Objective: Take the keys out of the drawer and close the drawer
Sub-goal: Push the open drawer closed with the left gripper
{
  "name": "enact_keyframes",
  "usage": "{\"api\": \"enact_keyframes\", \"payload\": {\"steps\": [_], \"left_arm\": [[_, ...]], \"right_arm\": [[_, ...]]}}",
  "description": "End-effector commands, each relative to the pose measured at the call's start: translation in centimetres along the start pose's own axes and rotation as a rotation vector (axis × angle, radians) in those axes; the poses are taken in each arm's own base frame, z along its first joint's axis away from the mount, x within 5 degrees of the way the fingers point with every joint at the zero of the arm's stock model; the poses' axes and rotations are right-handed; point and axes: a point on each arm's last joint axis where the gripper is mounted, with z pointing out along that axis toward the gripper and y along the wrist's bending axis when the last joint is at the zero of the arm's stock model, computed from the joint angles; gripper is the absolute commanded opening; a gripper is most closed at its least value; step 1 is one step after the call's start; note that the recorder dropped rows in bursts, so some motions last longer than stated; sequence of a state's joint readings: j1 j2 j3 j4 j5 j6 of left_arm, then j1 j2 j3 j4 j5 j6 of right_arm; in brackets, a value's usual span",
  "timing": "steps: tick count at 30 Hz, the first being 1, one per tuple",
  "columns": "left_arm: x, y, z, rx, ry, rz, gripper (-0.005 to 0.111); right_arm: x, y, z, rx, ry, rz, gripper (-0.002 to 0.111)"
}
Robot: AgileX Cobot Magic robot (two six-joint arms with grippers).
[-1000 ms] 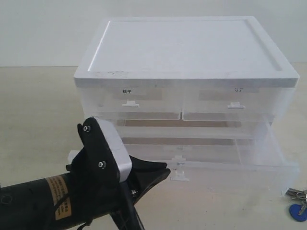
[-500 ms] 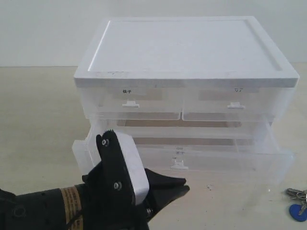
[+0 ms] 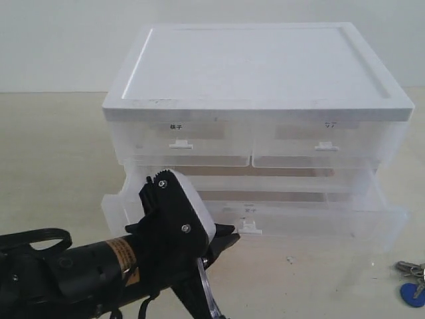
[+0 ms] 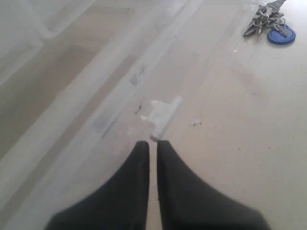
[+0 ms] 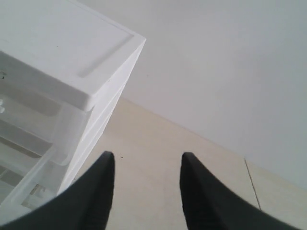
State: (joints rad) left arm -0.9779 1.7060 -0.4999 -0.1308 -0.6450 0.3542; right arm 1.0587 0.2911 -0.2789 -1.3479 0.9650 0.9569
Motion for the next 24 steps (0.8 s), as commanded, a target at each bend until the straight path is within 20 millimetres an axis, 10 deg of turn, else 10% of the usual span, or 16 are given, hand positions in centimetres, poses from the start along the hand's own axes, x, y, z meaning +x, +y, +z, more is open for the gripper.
{"api": "enact_keyframes", "payload": {"steps": [1, 24], "left_arm": [[-1.6, 0.7, 0.6, -0.043, -0.065, 0.025, 0.004], [-1.8, 4.3, 0.9, -0.224, -0.066, 0.002, 0.004]], "right_arm": [[0.0, 0.0, 0.0, 0.002, -0.001, 0.007, 0.039], [-0.1, 0.1, 0.0, -0.012, -0.008, 0.007, 0.039]]}}
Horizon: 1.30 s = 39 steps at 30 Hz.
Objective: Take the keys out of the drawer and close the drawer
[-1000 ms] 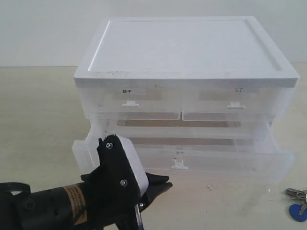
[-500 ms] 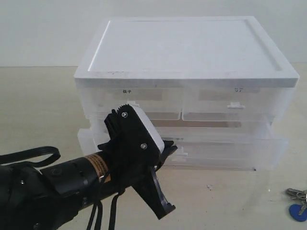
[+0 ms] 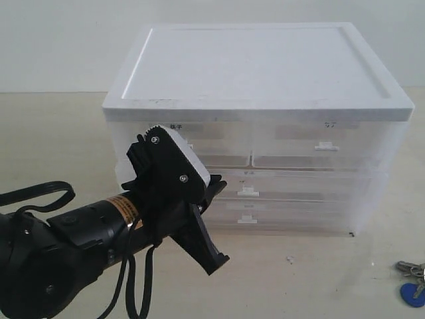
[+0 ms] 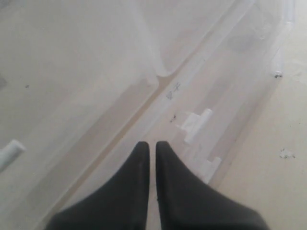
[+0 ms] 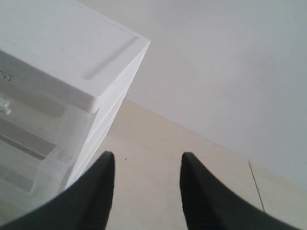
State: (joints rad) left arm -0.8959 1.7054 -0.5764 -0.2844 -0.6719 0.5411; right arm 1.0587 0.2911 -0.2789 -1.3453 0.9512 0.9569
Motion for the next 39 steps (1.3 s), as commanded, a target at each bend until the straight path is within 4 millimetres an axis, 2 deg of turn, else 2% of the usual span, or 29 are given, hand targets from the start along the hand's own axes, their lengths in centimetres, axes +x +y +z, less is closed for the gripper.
{"api": "enact_keyframes", "payload": {"steps": [1, 9, 14, 19, 25, 32, 39], "left_arm": [[-0.4, 0.5, 0.1, -0.041, -0.035, -0.024, 0.004], [-0.7, 1.3, 0.0, -0.124, -0.072, -0.077, 0.004], [-0.5, 1.1, 0.1, -0.106, -0.046, -0.077, 0.004], [0.2, -0.2, 0.0, -0.010, 0.038, -0.049, 0.004], [0.8, -1.7, -0.5, 0.073, 0.041, 0.046, 0.004], [2.4, 0.0, 0.8, -0.045, 0.053, -0.006, 0.004], [1.7, 1.1, 1.6, -0.104, 0.022, -0.038, 0.004]], "right_arm": [[0.0, -0.1, 0.0, 0.002, -0.001, 0.005, 0.039], [0.0, -0.1, 0.0, 0.003, 0.002, 0.007, 0.039], [0.0, -0.1, 0.0, 0.003, 0.002, 0.004, 0.039], [0.0, -0.1, 0.0, 0.003, 0.002, 0.003, 0.039], [0.0, -0.1, 0.0, 0.003, 0.002, 0.003, 0.039], [0.0, -0.1, 0.0, 0.001, 0.005, 0.005, 0.039], [0.0, 0.0, 0.0, -0.005, 0.006, 0.009, 0.039]]}}
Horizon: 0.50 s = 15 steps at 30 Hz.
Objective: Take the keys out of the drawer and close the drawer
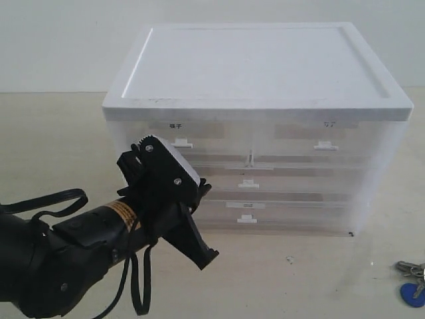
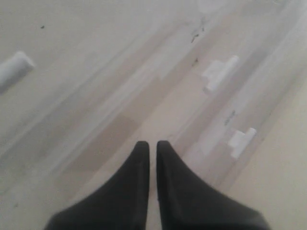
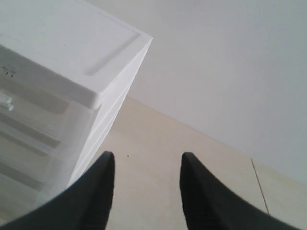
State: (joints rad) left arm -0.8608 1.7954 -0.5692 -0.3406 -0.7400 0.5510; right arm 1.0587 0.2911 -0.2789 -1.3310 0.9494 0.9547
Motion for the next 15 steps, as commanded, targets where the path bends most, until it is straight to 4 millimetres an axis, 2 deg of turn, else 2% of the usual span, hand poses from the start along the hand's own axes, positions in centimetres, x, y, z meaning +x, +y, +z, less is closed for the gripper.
{"api": "enact_keyframes", "payload": {"steps": [1, 6, 10, 13, 15], "left_arm": [[-0.9, 0.5, 0.4, -0.037, -0.049, -0.014, 0.004], [-1.1, 0.4, 0.6, -0.026, -0.037, -0.017, 0.004], [-0.1, -1.0, 0.1, 0.115, 0.024, 0.007, 0.004], [0.5, -2.5, -0.6, 0.288, 0.043, 0.111, 0.004], [1.1, -2.2, -0.1, 0.280, 0.094, 0.111, 0.004]], "right_arm": [[0.0, -0.1, 0.0, 0.003, -0.002, 0.000, 0.039], [-0.1, -0.1, 0.0, 0.001, -0.004, -0.002, 0.039], [-0.1, 0.0, 0.0, -0.003, -0.006, -0.002, 0.039], [-0.1, 0.0, 0.0, -0.003, -0.006, -0.002, 0.039], [-0.1, 0.0, 0.0, -0.003, -0.006, -0.002, 0.039]]}}
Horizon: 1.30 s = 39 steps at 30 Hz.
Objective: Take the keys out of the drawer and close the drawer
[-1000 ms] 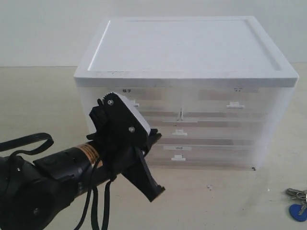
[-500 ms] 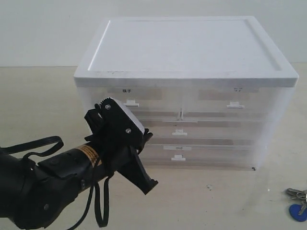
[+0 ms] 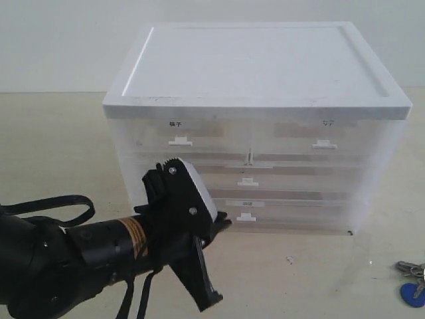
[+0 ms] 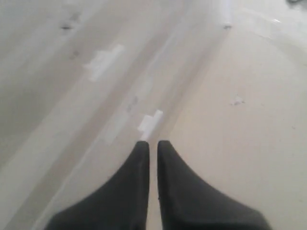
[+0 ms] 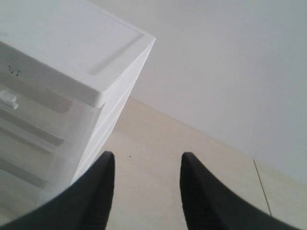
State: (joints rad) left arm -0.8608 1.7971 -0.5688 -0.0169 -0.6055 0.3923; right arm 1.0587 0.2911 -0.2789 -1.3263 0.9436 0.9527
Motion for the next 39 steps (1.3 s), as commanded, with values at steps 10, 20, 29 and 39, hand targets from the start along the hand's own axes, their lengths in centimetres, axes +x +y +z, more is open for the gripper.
{"api": "enact_keyframes", "payload": {"steps": [10, 20, 29, 39], "left_arm": [[1.1, 2.3, 3.0, -0.057, 0.063, -0.057, 0.004], [0.7, 0.6, 2.1, -0.036, 0.077, -0.018, 0.004], [-3.7, -2.2, -4.1, 0.031, -0.116, 0.051, 0.004], [-5.9, -0.9, -13.2, -0.010, -0.363, -0.049, 0.004]], "right_arm": [[-0.1, 0.0, 0.0, -0.007, -0.012, -0.001, 0.039], [-0.2, 0.1, 0.0, -0.011, -0.015, -0.001, 0.039], [-0.2, 0.1, 0.0, -0.012, -0.013, 0.000, 0.039], [-2.3, -0.8, -1.0, -0.114, 0.039, 0.079, -0.001]]}}
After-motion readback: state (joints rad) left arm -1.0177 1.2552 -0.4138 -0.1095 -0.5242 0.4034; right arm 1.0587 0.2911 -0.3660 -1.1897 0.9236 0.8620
